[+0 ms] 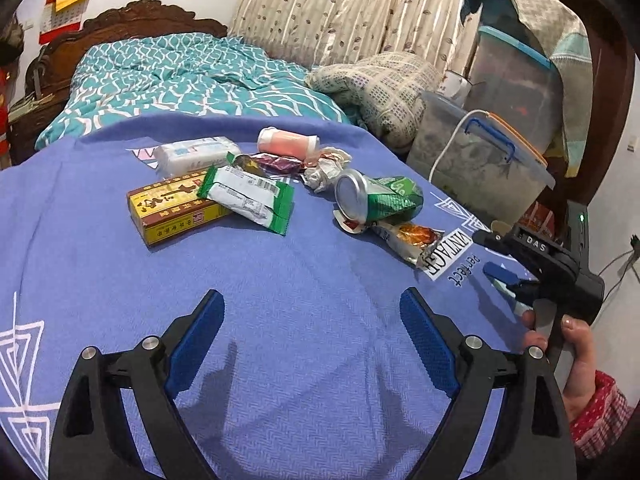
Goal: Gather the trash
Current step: 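Bring both open tools back over the trash on the bed, then grasp the green can with the right tool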
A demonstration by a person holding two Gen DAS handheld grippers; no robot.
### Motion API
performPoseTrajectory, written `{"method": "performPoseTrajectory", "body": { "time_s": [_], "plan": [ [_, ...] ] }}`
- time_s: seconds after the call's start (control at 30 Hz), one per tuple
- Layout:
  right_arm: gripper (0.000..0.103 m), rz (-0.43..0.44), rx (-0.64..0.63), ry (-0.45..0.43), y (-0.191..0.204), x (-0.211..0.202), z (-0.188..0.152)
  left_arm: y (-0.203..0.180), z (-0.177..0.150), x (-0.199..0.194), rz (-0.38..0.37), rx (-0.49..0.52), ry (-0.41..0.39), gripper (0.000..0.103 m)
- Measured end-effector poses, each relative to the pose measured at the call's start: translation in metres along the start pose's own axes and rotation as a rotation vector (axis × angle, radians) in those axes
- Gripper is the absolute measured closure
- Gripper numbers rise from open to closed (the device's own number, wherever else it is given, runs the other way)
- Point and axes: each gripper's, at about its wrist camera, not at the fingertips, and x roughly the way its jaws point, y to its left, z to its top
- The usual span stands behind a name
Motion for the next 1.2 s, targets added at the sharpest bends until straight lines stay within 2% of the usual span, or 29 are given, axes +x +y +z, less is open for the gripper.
{"method": "performPoseTrajectory", "body": {
  "time_s": [0.27,0.47,0.57,0.67,0.77,0.9,1.0,1.03,1.07,1.2],
  "plan": [
    [0.030,-0.017,-0.085,0.025,0.017,0.003,-0.003,0.009,0.001,-0.004,-0.010,-0.043,-0.021,0.017],
    [0.034,0.050,-0.279,0.056,0.066,0.005,-0.009,0.036,0.003,-0.007,-0.049,-0.184,-0.028,0.018],
    [0.034,0.057,-0.335,0.069,0.090,0.014,0.004,0.047,0.003,-0.007,-0.076,-0.241,-0.021,0.018],
    [0.033,0.072,-0.216,0.106,0.084,0.037,0.035,0.052,0.002,-0.008,-0.095,-0.265,-0.023,0.019],
    [0.033,0.102,-0.119,0.198,0.075,0.070,0.056,0.051,0.002,-0.009,-0.101,-0.262,-0.024,0.019],
    [0.027,0.127,-0.038,0.348,0.072,0.110,0.055,0.047,0.002,-0.010,-0.097,-0.241,-0.026,0.019],
    [0.027,0.130,-0.022,0.370,0.075,0.114,0.053,0.042,0.002,-0.010,-0.091,-0.217,-0.030,0.019],
    [0.029,0.150,-0.010,0.387,0.074,0.115,0.051,0.041,0.002,-0.009,-0.090,-0.212,-0.030,0.019],
    [0.046,0.174,0.007,0.403,0.075,0.115,0.048,0.041,0.002,-0.009,-0.089,-0.207,-0.030,0.019],
    [0.050,0.222,-0.062,0.450,0.095,0.105,0.033,0.036,0.002,-0.009,-0.083,-0.186,-0.029,0.019]
  ]
}}
